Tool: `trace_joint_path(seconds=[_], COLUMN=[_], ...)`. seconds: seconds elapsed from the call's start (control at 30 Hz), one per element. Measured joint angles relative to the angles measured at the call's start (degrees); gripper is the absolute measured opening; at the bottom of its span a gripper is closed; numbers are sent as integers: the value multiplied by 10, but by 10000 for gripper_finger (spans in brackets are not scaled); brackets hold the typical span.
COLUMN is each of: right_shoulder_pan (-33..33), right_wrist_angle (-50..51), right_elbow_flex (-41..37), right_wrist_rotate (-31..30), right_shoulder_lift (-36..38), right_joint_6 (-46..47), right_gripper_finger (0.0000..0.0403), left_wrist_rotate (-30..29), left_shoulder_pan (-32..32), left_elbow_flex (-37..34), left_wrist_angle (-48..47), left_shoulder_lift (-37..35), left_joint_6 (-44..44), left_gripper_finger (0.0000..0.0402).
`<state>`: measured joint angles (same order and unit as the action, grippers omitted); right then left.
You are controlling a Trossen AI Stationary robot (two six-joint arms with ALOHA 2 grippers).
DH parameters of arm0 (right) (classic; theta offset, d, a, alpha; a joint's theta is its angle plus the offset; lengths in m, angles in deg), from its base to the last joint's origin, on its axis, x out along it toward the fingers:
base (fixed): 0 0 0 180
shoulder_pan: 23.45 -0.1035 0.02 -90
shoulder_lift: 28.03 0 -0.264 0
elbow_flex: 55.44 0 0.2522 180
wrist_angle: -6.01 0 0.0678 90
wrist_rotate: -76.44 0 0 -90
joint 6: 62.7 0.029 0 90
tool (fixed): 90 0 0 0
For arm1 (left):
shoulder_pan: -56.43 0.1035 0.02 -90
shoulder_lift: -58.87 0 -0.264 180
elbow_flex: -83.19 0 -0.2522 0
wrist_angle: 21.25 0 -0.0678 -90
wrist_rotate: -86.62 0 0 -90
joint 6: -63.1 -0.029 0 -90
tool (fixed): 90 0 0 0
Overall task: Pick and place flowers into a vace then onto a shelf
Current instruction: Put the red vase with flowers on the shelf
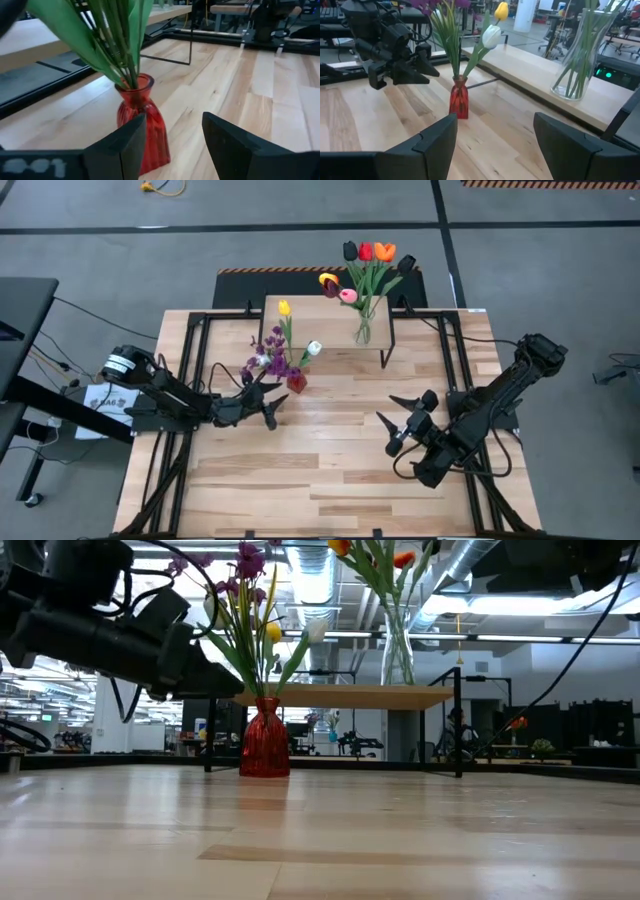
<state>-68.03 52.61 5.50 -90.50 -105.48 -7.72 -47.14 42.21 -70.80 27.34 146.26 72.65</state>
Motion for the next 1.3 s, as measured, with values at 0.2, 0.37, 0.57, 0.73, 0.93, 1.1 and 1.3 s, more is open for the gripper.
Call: trace_joint_path(seconds=[0.2,0.37,0.57,0.73,0.93,1.1,1.3], right_shoulder_pan=[0,3,14,15,1,-8,-7], right_wrist_angle=[-3,-3,-3,-2,-2,-2,0], right_elbow_flex=[0,0,0,0,0,0,0], right_wrist_rotate=[4,4,5,6,6,6,7], right_shoulder_lift=[0,0,0,0,0,0,0], right_joint_6=[0,0,0,0,0,0,-1], right_gripper_finger=[255,255,255,255,255,255,255], left_wrist_rotate=[-7,-30,-66,-66,-64,-50,-28], left_shoulder_pan=[-9,-36,-64,-64,-64,-64,-65], left_elbow_flex=[-36,-69,-72,-72,-72,-72,-72], left_wrist_angle=[-5,-32,-65,-51,-51,-59,-59], left_shoulder_lift=[-38,-94,-110,-110,-110,-110,-110], left_joint_6=[7,48,86,59,87,114,117], left_gripper_finger=[197,197,197,197,197,197,202])
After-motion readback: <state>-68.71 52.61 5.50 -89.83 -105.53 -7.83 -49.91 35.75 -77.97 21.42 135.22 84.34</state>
